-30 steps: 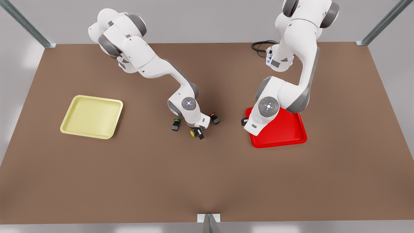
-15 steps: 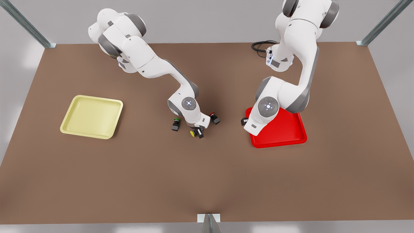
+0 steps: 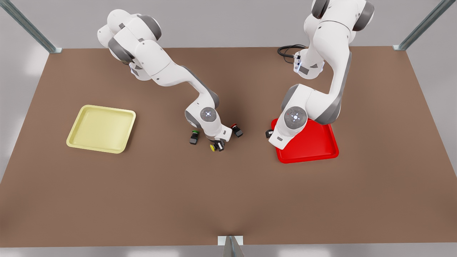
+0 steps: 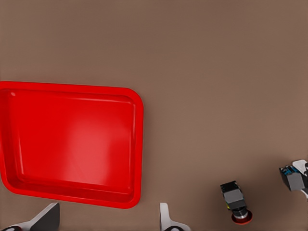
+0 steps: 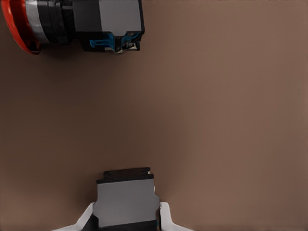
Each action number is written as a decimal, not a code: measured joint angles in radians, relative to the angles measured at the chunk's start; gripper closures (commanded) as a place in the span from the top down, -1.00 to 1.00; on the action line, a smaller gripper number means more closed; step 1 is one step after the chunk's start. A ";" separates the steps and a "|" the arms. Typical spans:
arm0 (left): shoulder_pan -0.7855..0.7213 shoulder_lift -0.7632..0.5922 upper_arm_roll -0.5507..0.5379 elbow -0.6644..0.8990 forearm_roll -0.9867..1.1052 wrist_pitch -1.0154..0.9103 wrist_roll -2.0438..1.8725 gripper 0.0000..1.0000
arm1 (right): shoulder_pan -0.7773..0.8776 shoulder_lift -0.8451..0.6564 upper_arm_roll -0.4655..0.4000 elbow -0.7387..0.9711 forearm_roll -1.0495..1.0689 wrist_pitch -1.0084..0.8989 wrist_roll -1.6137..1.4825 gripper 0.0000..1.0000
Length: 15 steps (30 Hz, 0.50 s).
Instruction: Place the switches on the corresponding trays according to their colors
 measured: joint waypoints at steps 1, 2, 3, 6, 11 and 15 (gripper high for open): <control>-0.001 0.000 0.001 0.000 0.000 0.001 0.000 1.00 | 0.000 0.000 0.000 -0.001 0.000 0.000 0.001 -0.04; 0.000 0.000 0.000 0.000 0.000 0.001 0.000 1.00 | 0.000 0.000 0.000 0.000 0.000 0.000 0.001 -0.04; 0.001 0.000 0.001 0.000 0.000 0.000 0.000 1.00 | -0.001 0.000 0.000 0.000 0.001 0.000 0.000 -0.04; 0.000 0.000 0.001 0.000 0.000 0.000 0.002 1.00 | -0.002 -0.002 0.001 0.000 0.007 -0.003 -0.005 -0.04; 0.003 0.000 0.001 0.000 0.001 -0.005 0.003 1.00 | -0.018 -0.031 0.017 -0.005 0.027 -0.029 -0.021 -0.04; 0.002 0.000 0.000 0.000 0.001 -0.004 0.002 1.00 | -0.034 -0.090 0.028 -0.023 0.004 -0.090 0.000 0.00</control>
